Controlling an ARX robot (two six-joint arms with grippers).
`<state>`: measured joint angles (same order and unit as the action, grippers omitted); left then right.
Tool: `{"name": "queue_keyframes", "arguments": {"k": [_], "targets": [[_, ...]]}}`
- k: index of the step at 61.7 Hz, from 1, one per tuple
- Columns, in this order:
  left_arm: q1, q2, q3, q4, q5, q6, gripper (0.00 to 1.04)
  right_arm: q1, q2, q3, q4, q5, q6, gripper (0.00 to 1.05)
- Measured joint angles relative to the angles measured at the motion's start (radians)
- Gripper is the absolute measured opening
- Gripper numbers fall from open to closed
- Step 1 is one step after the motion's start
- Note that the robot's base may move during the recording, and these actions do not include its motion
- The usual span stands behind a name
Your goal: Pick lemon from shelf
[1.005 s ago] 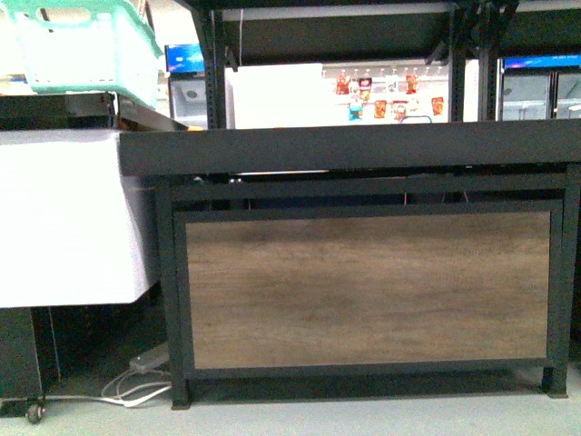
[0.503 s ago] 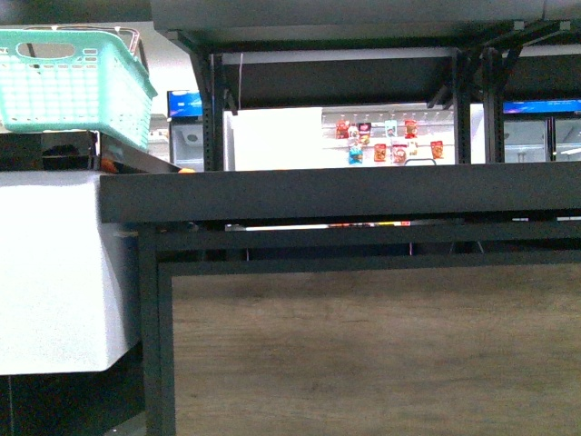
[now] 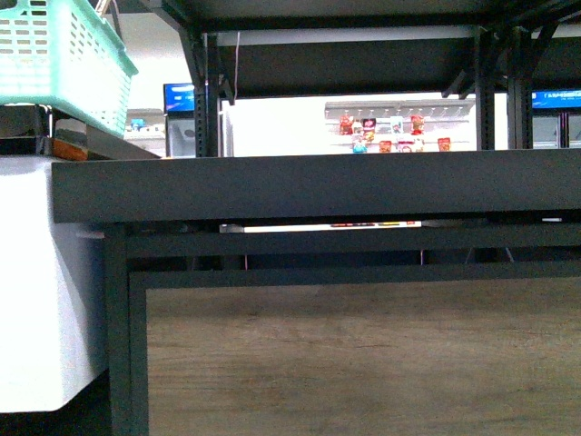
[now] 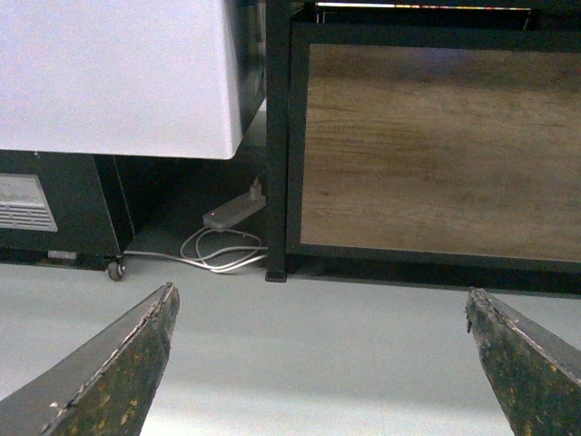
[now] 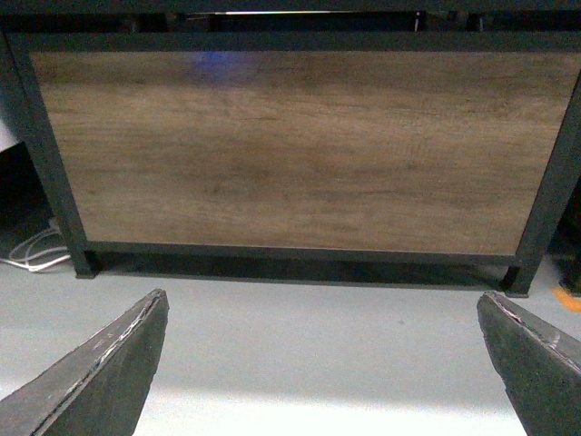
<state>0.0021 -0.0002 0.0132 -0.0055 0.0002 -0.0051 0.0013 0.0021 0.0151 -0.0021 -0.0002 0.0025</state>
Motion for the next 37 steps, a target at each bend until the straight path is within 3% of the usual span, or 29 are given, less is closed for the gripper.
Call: {"name": "queue_keyframes", "arguments": {"k": [37], "targets": [[0.000, 0.000, 0.000, 0.000, 0.000, 0.000, 0.97, 0.000, 0.000, 0.000, 0.000, 0.000, 0.000, 1.02]]}}
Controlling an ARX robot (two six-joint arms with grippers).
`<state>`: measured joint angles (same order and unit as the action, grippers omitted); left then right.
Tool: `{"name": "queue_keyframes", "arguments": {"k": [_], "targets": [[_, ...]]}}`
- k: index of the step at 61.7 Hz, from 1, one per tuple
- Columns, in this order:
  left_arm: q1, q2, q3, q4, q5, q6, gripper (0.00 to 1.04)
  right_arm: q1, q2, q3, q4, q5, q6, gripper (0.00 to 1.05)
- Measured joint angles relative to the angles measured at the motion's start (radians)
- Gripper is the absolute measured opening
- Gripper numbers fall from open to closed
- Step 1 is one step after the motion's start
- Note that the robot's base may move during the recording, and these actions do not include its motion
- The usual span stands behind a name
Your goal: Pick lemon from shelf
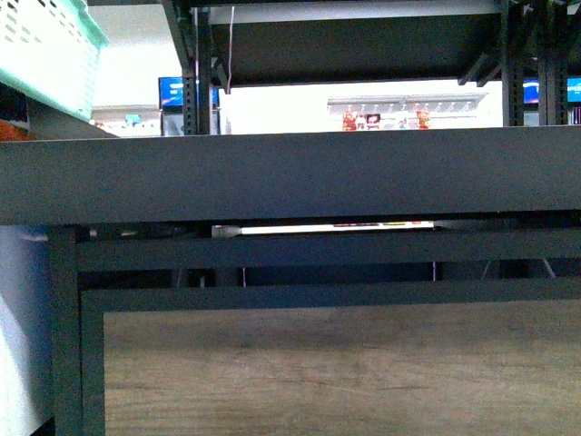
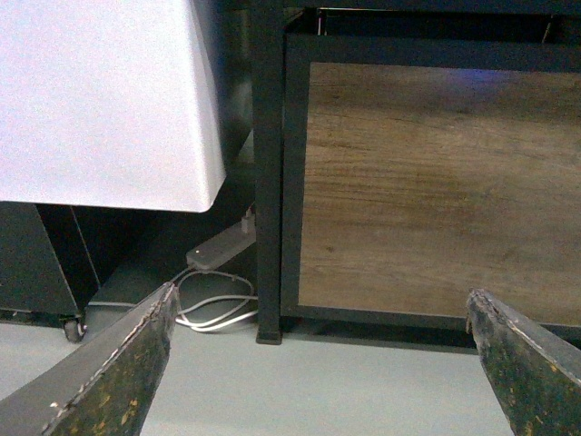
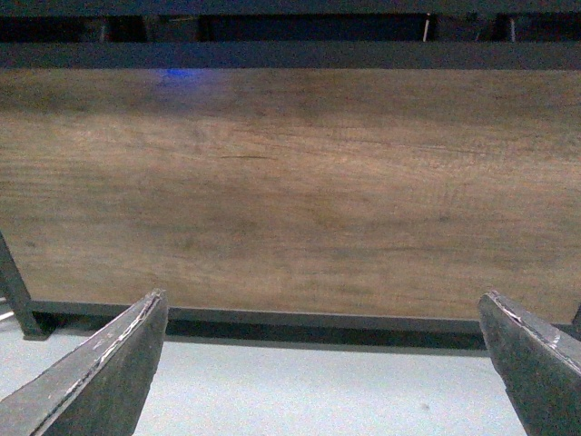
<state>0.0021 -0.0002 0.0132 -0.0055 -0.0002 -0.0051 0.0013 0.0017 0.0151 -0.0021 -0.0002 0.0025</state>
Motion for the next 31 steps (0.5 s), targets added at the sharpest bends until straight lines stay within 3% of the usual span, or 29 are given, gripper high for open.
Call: {"name": "queue_keyframes", "arguments": {"k": [31], "targets": [[0.000, 0.000, 0.000, 0.000, 0.000, 0.000, 0.97, 0.000, 0.000, 0.000, 0.000, 0.000, 0.000, 1.02]]}}
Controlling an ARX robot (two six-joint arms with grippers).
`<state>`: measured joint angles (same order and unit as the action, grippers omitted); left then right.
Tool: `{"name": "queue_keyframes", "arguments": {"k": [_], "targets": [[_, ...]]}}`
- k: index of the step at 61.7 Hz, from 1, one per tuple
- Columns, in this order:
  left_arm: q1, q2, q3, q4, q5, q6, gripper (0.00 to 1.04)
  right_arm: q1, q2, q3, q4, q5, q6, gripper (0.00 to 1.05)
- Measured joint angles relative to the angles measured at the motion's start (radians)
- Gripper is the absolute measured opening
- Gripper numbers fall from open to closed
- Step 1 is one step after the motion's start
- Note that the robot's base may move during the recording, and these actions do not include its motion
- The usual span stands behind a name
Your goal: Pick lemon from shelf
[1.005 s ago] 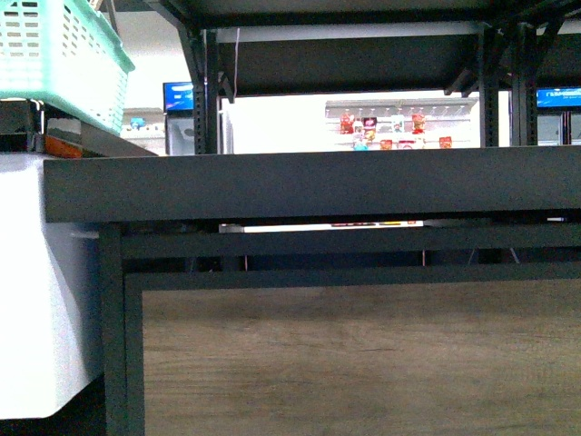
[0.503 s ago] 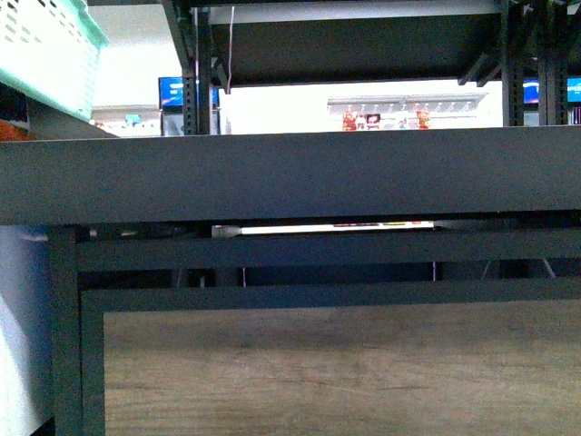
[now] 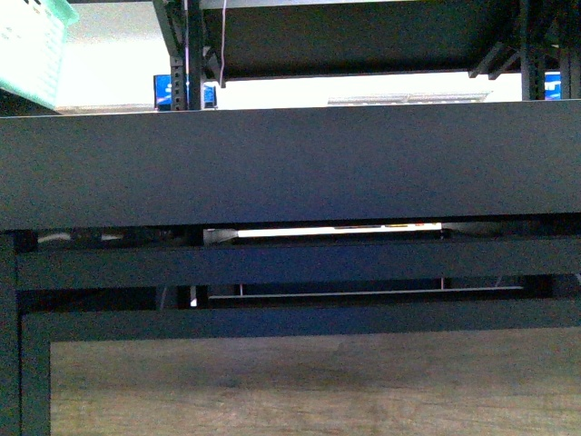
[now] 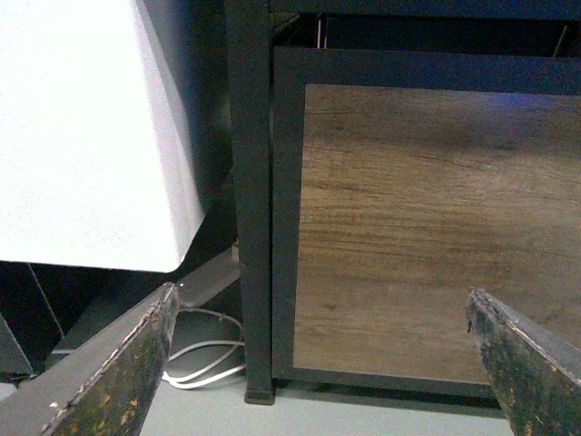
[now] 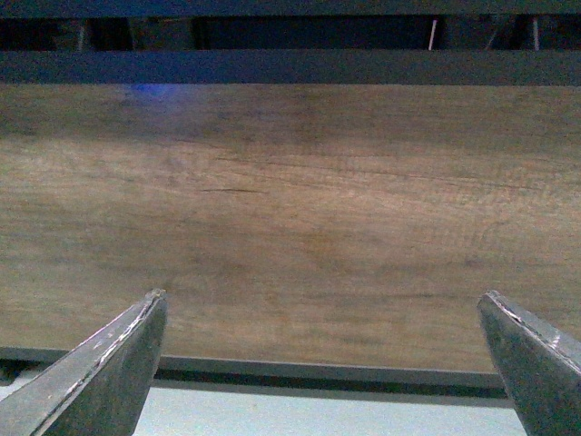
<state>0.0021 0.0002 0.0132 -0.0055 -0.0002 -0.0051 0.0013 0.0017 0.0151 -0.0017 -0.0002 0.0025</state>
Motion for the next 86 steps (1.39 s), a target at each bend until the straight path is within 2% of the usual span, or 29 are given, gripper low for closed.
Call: {"name": "queue_keyframes", "arguments": {"k": [86], "targets": [[0.000, 0.000, 0.000, 0.000, 0.001, 0.001, 0.97, 0.000, 0.000, 0.000, 0.000, 0.000, 0.000, 1.02]]}}
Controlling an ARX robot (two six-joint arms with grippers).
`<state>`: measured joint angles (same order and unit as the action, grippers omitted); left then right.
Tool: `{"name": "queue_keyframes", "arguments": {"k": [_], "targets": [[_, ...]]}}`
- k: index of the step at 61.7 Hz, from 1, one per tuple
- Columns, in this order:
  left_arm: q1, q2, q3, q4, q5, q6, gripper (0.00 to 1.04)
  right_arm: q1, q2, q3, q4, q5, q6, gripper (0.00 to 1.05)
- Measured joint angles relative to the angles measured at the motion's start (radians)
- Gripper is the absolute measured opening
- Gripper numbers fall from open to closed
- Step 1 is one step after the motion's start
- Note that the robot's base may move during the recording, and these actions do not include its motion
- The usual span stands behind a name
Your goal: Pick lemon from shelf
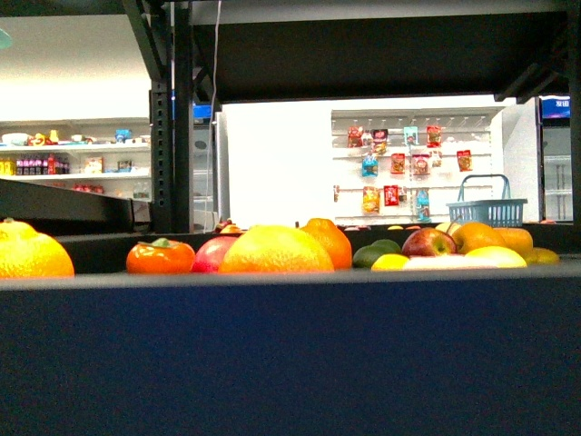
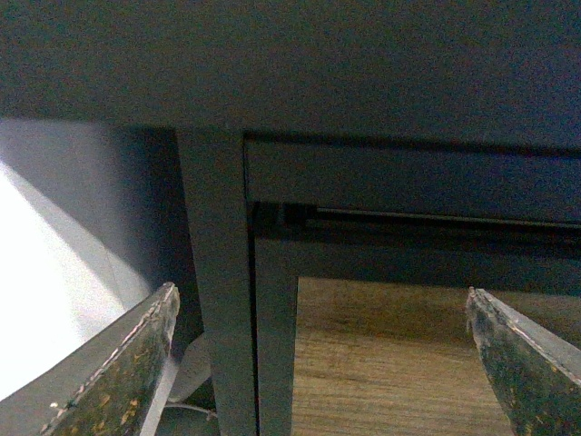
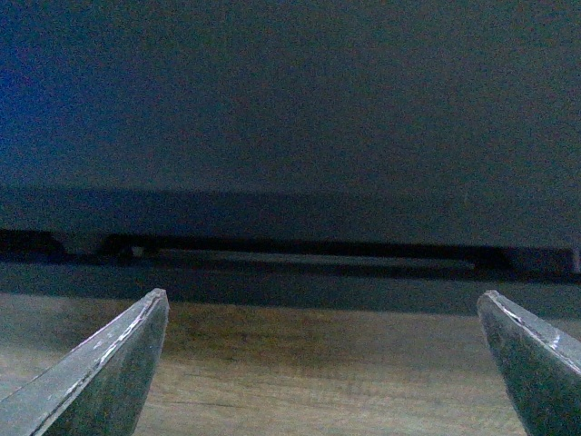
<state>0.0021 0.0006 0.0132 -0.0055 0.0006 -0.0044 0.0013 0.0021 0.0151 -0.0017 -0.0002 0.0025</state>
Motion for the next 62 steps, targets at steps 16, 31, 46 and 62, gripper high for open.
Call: {"name": "queue_keyframes", "arguments": {"k": [16, 31, 46, 62], "targets": [[0.000, 0.000, 0.000, 0.000, -0.001, 0.000, 0.97, 0.000, 0.000, 0.000, 0.000, 0.000, 0.000, 1.02], [0.000, 0.000, 0.000, 0.000, 0.000, 0.000, 0.97, 0.000, 0.000, 0.000, 0.000, 0.000, 0.000, 1.02], [0.000, 0.000, 0.000, 0.000, -0.001, 0.000, 0.97, 0.000, 0.000, 0.000, 0.000, 0.000, 0.000, 1.02], [0.000, 0.000, 0.000, 0.000, 0.000, 0.000, 0.97, 0.000, 0.000, 0.000, 0.000, 0.000, 0.001, 1.02]]}}
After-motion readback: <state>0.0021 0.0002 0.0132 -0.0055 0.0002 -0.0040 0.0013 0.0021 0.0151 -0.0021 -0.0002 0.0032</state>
